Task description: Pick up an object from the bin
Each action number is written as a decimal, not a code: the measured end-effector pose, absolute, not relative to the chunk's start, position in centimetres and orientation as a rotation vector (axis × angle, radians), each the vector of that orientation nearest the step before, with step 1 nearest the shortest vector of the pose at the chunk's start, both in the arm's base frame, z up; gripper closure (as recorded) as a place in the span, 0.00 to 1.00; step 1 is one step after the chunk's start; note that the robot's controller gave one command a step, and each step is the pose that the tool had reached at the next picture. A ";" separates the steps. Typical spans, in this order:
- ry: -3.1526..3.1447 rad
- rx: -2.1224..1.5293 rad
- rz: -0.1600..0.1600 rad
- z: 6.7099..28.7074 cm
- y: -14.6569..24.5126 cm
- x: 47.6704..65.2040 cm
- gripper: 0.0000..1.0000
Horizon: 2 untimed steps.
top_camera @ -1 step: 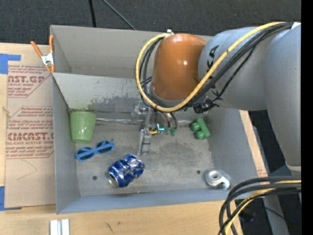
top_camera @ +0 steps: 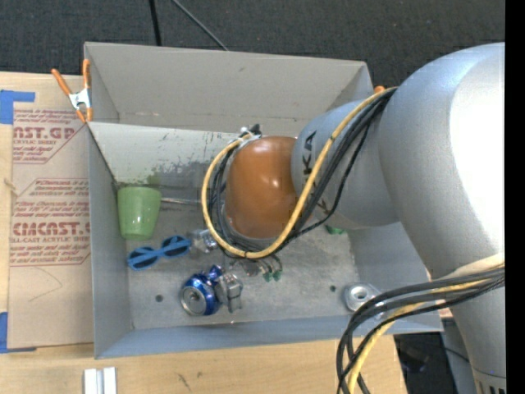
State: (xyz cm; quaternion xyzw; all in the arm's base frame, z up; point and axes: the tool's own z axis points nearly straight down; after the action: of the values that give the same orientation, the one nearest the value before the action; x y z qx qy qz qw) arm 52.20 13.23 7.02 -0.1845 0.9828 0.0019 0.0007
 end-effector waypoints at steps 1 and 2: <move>3.083 -0.585 0.002 10.2 12.4 51.0 0.00; 3.064 -0.693 0.002 11.0 13.5 49.8 0.00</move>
Offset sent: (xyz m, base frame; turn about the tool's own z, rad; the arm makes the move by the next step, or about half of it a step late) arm -0.0122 -0.0100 0.0298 -0.0028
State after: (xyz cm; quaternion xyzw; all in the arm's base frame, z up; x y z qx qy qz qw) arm 49.81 13.53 11.03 -0.2205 0.9754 0.0005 0.0002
